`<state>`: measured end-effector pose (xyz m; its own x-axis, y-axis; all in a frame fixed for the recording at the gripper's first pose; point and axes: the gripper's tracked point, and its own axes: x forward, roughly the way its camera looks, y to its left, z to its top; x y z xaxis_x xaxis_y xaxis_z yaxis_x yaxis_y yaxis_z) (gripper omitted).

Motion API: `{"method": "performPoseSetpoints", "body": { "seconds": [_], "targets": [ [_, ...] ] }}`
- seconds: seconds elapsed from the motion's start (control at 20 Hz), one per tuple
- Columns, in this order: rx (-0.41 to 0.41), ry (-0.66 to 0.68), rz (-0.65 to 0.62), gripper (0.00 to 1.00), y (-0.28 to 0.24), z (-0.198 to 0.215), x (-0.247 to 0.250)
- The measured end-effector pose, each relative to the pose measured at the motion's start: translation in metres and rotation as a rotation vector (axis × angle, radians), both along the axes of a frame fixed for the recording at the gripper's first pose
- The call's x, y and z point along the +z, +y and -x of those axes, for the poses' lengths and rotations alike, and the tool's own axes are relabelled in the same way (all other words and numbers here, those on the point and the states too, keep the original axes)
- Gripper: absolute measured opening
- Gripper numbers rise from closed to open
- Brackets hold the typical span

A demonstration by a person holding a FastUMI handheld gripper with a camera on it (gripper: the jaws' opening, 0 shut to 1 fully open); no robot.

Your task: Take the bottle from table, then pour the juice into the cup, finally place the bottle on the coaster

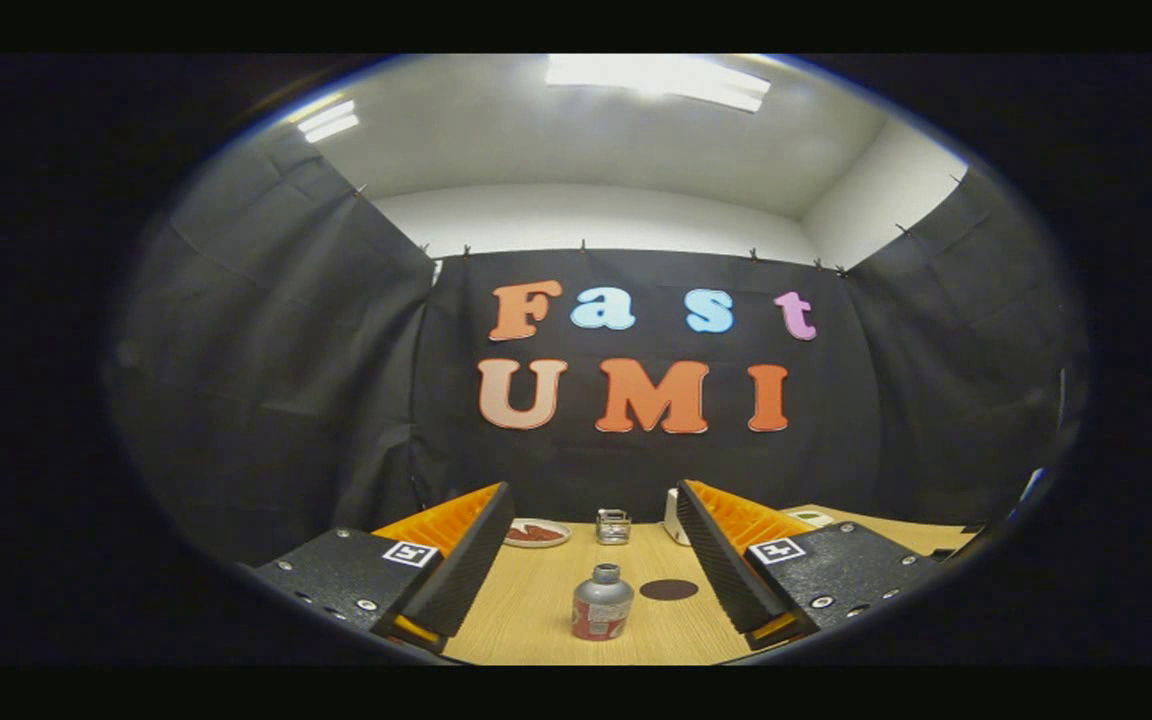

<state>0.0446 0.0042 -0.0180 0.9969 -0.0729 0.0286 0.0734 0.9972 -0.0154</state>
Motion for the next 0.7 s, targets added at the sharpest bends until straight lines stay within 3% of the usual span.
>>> {"method": "performPoseSetpoints", "body": {
  "seconds": [0.15,0.35,0.7],
  "targets": [
    [0.036,0.012,-0.034,0.97,0.000,-0.010,-0.028],
    [0.019,0.096,-0.096,0.97,-0.013,-0.023,-0.086],
    [0.001,0.272,-0.019,0.97,-0.015,-0.038,-0.174]
  ]
}}
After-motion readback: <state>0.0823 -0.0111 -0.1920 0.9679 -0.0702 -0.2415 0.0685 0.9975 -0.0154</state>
